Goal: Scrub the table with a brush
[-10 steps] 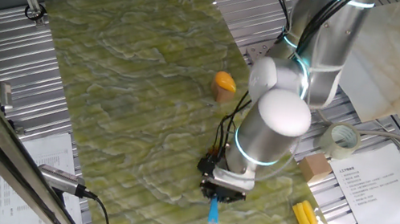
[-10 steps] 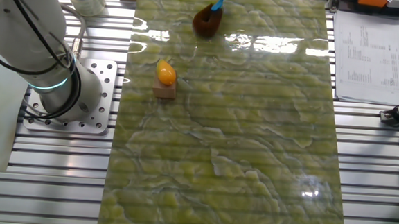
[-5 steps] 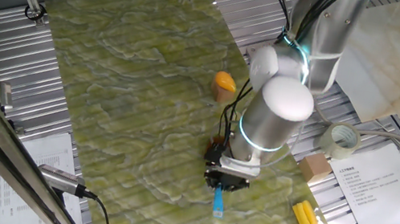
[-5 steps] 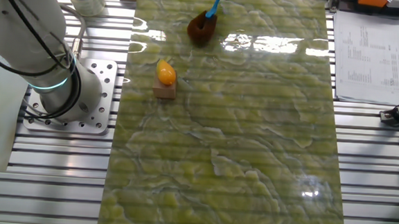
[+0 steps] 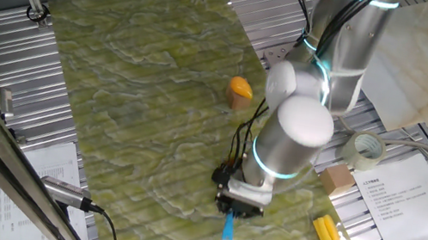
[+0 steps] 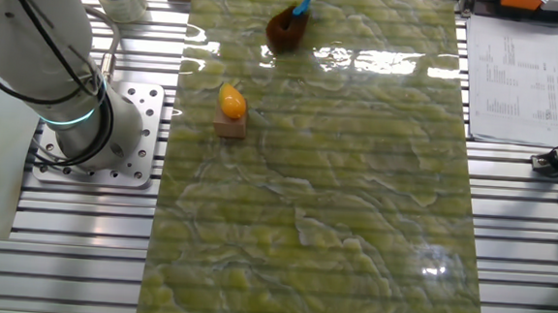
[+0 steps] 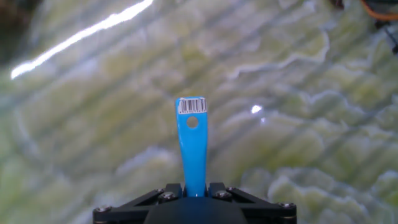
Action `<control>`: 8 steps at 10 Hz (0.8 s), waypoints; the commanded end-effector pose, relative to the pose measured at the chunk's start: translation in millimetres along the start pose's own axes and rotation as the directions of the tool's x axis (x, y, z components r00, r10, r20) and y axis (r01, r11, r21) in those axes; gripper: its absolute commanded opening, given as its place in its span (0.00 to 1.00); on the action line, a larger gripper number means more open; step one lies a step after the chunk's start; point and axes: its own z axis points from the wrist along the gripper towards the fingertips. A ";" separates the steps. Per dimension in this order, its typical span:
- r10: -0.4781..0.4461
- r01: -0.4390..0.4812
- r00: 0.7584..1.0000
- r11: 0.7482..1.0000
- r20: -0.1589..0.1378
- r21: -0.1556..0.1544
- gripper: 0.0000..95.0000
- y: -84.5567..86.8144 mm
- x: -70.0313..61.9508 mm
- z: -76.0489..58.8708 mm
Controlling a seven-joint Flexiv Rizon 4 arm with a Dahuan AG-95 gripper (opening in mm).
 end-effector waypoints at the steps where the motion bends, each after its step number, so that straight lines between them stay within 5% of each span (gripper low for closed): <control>1: 0.040 -0.040 0.999 0.999 0.002 0.000 0.00 0.4 -20.5 -2.7; 5: 0.047 -0.047 0.999 0.999 0.002 -0.003 0.00 -0.1 -29.5 -6.3; 8: -0.058 0.058 0.998 0.998 0.001 -0.007 0.00 2.4 -21.7 -2.6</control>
